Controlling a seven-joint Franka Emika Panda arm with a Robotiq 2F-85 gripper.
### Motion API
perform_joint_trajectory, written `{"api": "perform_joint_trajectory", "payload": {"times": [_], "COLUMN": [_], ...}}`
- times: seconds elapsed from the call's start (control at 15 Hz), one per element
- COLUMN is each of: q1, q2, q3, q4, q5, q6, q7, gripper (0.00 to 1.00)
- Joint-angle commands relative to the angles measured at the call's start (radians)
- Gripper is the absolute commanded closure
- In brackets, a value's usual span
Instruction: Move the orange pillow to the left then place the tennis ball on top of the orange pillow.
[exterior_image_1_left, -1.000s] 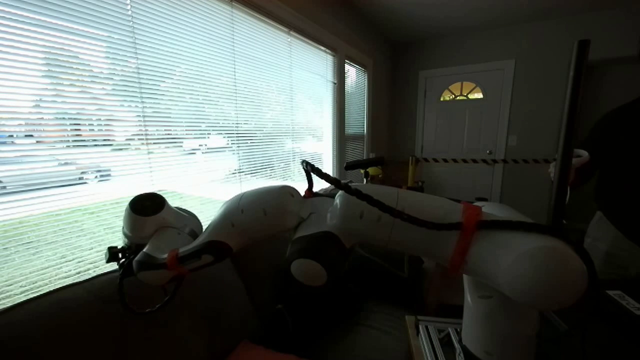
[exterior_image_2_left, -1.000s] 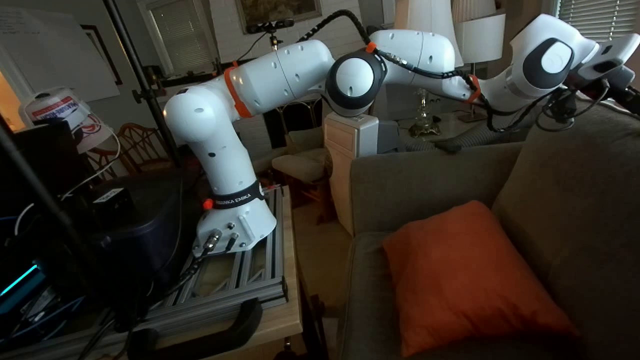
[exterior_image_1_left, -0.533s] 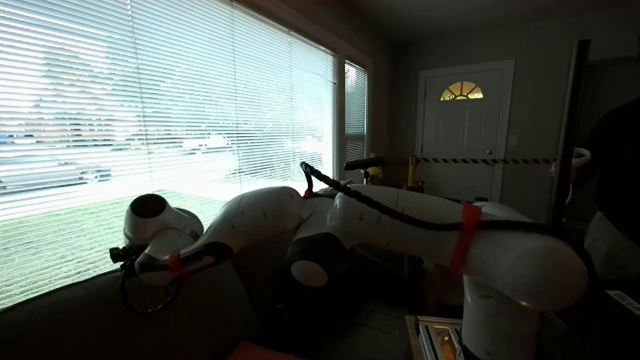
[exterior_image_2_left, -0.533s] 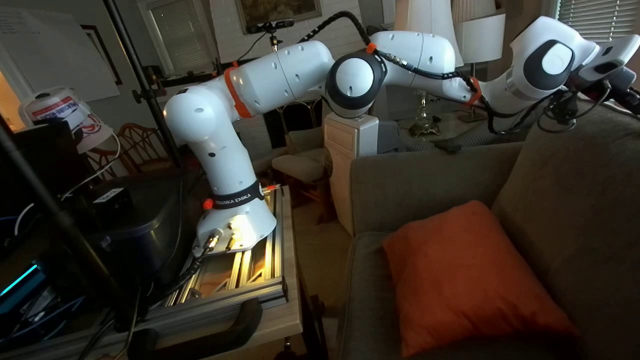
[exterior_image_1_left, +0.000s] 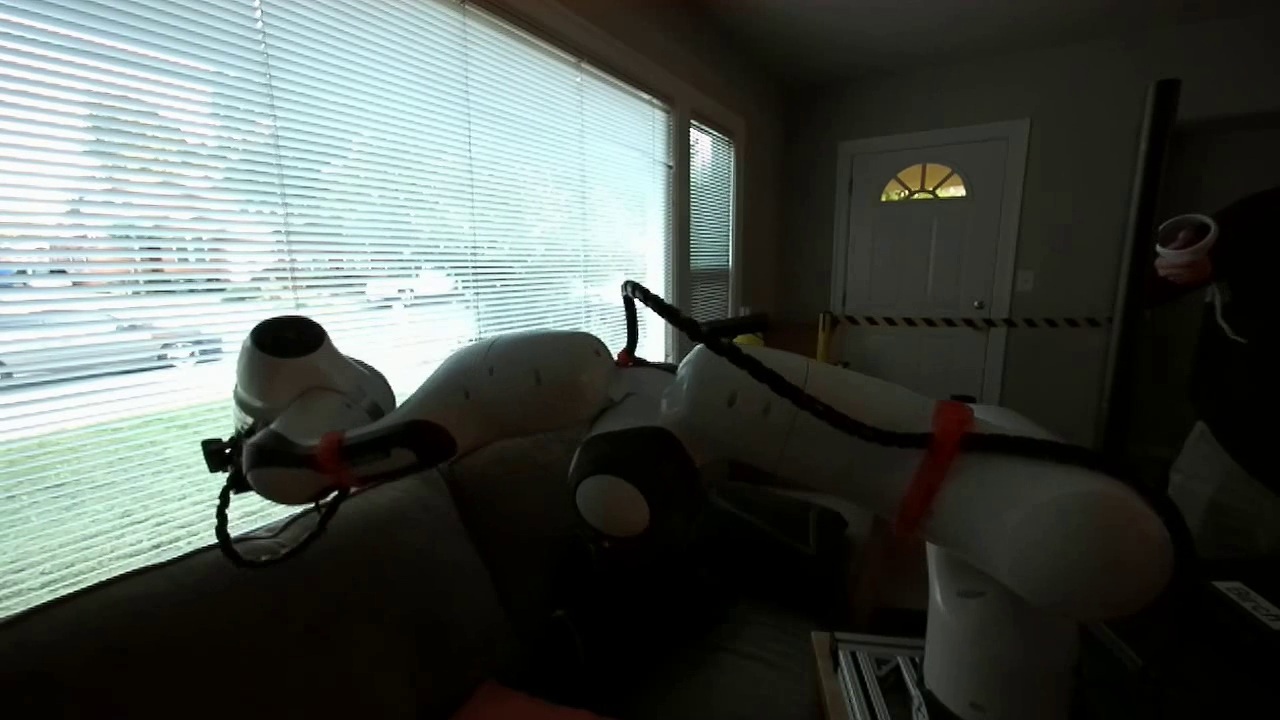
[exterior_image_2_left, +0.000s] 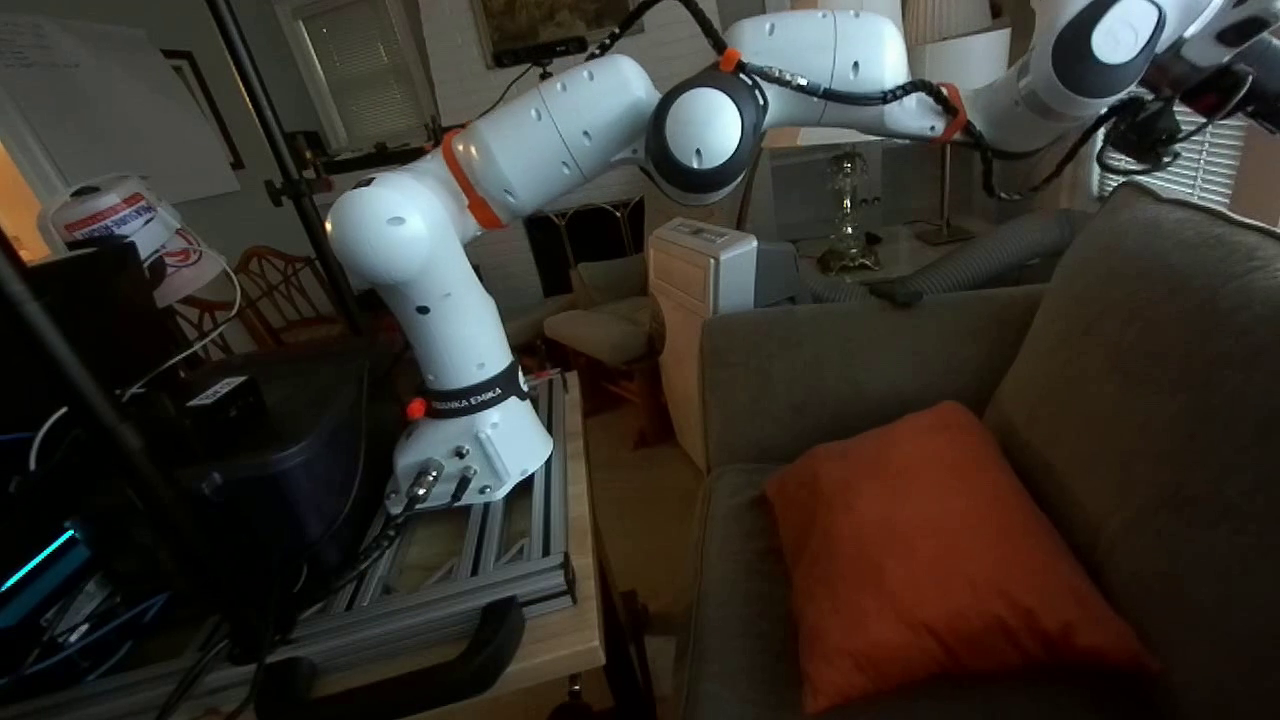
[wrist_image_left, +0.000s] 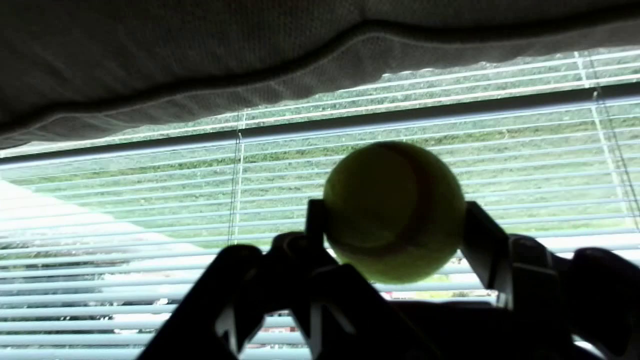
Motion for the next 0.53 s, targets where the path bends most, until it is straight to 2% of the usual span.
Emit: {"api": "perform_joint_trajectory", "payload": {"times": [0.0, 0.13, 0.2, 0.4, 0.47], "q1": [-0.024, -0.032, -0.034, -0.039, -0.032], "q2": [-0.131, -0.182, -0.165, -0.179, -0.226], "q3": [0.127, 0.143, 0.125, 0.117, 0.104], "q4": [-0.038, -0.036, 0.031, 0.079, -0.008], "q5": [0.085, 0.095, 0.122, 0.119, 0.104], "q6": [-0.225, -0.384, -0.487, -0.737, -0.762], "q7": [-0.193, -0.216, -0.230, -0.234, -0.220], "gripper": [0.58, 0.58, 0.58, 0.58, 0.58]}}
